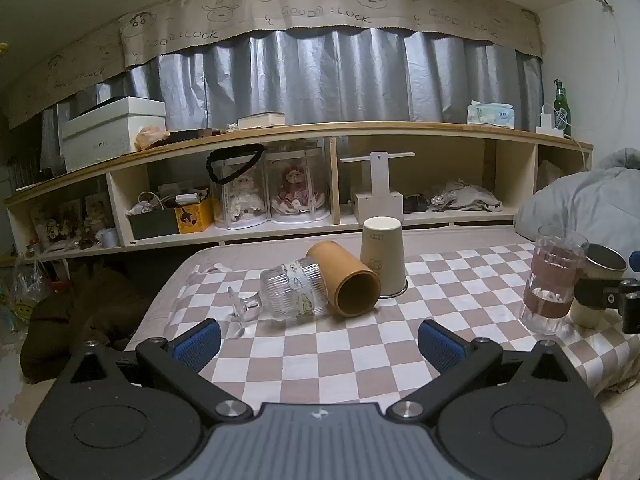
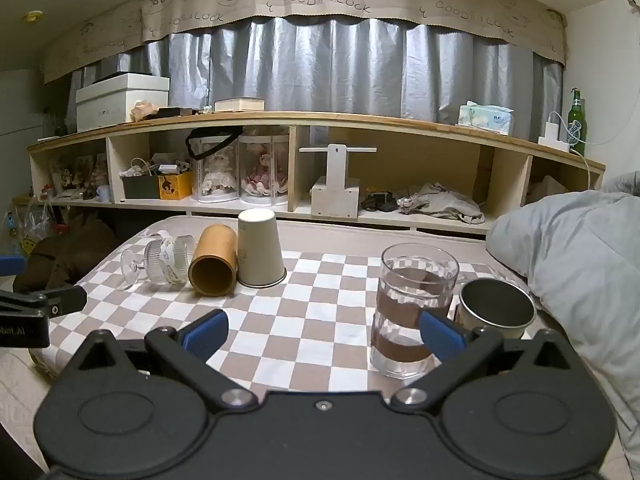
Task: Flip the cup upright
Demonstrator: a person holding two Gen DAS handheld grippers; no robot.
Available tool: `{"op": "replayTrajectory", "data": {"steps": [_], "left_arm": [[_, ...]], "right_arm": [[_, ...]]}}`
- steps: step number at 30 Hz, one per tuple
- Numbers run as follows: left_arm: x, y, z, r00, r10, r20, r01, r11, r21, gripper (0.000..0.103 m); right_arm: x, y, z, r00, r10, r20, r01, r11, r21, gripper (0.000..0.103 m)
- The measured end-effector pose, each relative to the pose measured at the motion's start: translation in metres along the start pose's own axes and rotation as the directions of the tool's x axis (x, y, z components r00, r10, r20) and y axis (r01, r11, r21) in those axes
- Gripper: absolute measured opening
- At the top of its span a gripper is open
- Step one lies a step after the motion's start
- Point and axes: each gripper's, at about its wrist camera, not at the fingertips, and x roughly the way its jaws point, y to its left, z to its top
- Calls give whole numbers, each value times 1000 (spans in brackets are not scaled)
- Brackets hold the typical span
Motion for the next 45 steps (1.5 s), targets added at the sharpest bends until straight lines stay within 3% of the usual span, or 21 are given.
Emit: {"op": "replayTrajectory", "data": {"steps": [45], "left_arm": [[7, -5, -9, 1000, -5, -11, 5, 1000, 3, 103]], "right_arm": [[0, 2, -2, 1000, -1, -10, 1, 1000, -2, 103]]}}
